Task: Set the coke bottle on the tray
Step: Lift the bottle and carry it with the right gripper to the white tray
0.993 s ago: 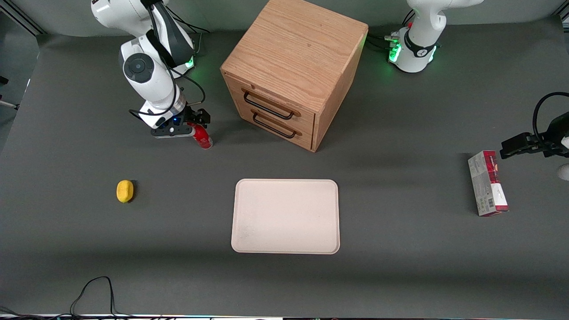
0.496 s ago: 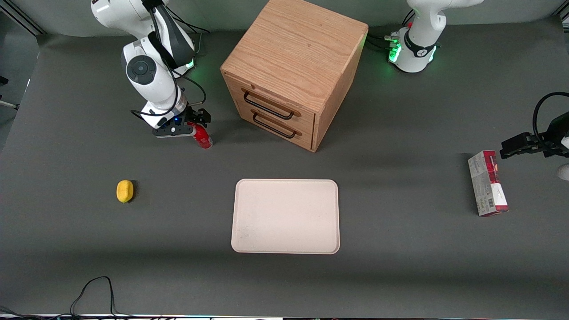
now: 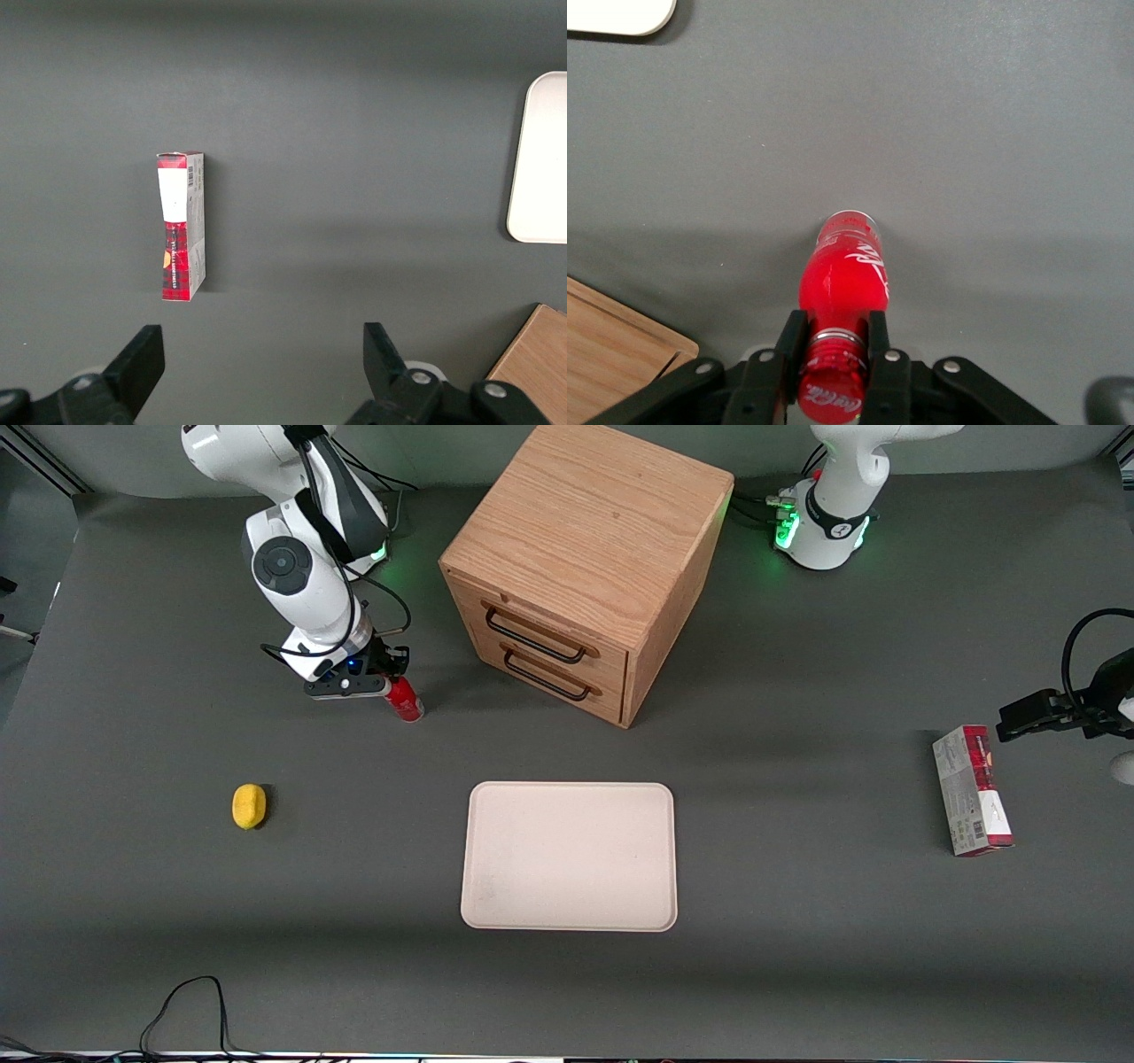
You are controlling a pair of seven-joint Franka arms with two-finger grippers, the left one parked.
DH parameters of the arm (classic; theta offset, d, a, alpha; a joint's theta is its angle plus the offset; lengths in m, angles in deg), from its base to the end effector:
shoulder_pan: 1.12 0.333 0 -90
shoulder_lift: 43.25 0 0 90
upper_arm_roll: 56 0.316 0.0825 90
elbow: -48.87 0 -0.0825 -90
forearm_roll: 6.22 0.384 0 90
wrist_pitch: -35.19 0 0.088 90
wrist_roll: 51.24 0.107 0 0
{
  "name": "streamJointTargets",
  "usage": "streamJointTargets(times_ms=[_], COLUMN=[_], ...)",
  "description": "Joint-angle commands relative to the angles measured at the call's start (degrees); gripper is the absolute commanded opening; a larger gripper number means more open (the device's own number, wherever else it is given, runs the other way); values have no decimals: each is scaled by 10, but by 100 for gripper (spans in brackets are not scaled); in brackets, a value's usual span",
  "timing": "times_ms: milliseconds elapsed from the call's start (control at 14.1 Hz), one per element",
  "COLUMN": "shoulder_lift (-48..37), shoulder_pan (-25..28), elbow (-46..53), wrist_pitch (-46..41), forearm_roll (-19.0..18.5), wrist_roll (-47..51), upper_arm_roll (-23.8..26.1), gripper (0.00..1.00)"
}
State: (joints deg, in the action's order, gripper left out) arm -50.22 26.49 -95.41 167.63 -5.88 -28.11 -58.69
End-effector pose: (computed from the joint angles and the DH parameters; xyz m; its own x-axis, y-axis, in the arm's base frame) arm 0.4017 0.1871 0.3162 0.9963 0.0265 -0.0820 0.0286 -0.9993 0.0245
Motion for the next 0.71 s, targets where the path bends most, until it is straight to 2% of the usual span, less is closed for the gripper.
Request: streamJointTargets(times_ms=[0,142,426,638], shoulder_lift=[2,-7,-8,-1], shoulder_pan=[4,2,2,0], elbow=[5,48,246,381], wrist_pitch=[1,-49,-272,-387], forearm_roll=[-6,-5,-5,-2], wrist_roll=[13,8,5,6], upper_arm_roll=[-4,-7,-22,-23], gripper=[14,14,14,14])
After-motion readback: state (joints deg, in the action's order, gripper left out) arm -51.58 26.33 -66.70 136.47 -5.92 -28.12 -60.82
